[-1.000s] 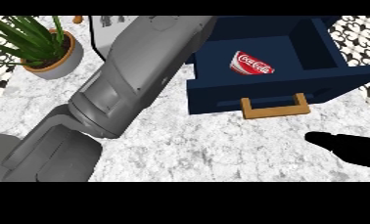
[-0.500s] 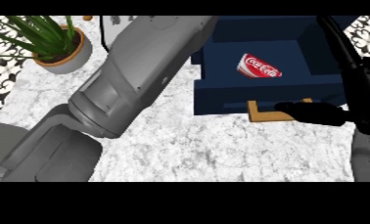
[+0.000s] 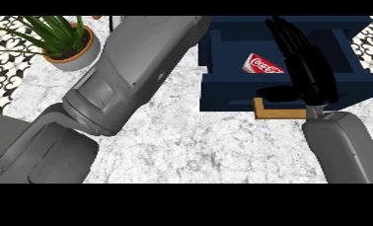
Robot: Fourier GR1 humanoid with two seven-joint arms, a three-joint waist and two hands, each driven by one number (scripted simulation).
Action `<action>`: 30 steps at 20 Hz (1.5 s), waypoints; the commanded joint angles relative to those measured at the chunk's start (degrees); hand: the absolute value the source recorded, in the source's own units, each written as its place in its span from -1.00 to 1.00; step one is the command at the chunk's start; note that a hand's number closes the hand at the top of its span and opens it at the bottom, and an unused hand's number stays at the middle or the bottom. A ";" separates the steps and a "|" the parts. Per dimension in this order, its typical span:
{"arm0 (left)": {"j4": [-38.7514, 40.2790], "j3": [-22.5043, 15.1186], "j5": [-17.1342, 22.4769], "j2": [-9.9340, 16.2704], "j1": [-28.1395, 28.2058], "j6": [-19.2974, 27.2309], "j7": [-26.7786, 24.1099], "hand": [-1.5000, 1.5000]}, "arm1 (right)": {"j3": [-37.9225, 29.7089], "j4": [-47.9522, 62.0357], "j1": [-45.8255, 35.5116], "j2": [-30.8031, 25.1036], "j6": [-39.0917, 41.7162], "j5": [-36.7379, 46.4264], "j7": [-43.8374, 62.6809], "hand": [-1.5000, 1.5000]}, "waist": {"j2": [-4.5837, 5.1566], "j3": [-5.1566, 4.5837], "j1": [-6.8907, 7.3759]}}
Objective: Pick up the can, place it into the drawer and close the drawer
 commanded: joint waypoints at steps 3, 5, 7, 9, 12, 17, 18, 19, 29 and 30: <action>-1.92 0.81 -0.83 3.09 2.05 -1.87 1.37 -1.00 | 0.25 16.44 -6.26 2.93 -8.25 5.99 -4.15 -1.00 | -0.53 -0.02 1.26; -1.60 0.69 -1.50 2.82 2.35 -1.82 0.43 -1.00 | -1.70 23.60 -12.00 3.40 -10.05 5.63 -6.16 -1.00 | -0.17 0.01 1.58; -2.79 0.36 -2.18 4.10 4.59 -1.90 0.47 -1.00 | -1.01 27.21 -11.93 5.66 -14.78 8.91 -4.98 -1.00 | -0.42 -0.02 2.00; -4.60 0.64 -2.23 5.90 3.31 -2.33 2.51 -1.00 | -3.34 33.03 -14.29 4.80 -17.82 8.81 -7.16 -1.00 | -0.41 0.00 2.45; -6.62 -0.13 -2.93 5.02 4.11 -0.80 4.77 -1.00 | -5.08 39.89 -18.26 5.54 -23.84 10.64 -7.63 -1.00 | -0.51 0.01 3.25; -9.02 0.18 -3.11 9.96 9.14 -5.86 5.00 -1.00 | -6.60 48.88 -25.76 7.34 -30.11 13.56 -5.63 -1.00 | -0.21 -0.03 3.79; -10.86 -0.08 -2.81 8.53 8.20 -4.38 6.92 -1.00 | -8.97 51.31 -27.25 4.84 -30.10 11.66 -7.56 -1.00 | -0.24 0.01 5.20; -11.93 -0.96 -3.65 9.76 6.85 -3.60 9.90 -1.00 | -7.44 52.74 -28.93 7.25 -30.49 14.10 -4.57 -1.00 | -0.66 -0.02 5.25; -19.94 -1.56 -4.45 14.95 13.80 -5.88 12.18 -1.00 | -11.32 64.40 -40.10 4.27 -33.89 14.14 -6.01 -1.00 | -0.18 -0.03 6.42; -20.83 -2.02 -4.93 14.28 13.93 -5.12 12.21 -1.00 | -11.97 64.58 -40.95 4.32 -34.14 13.30 -7.02 -1.00 | -0.14 -0.01 6.10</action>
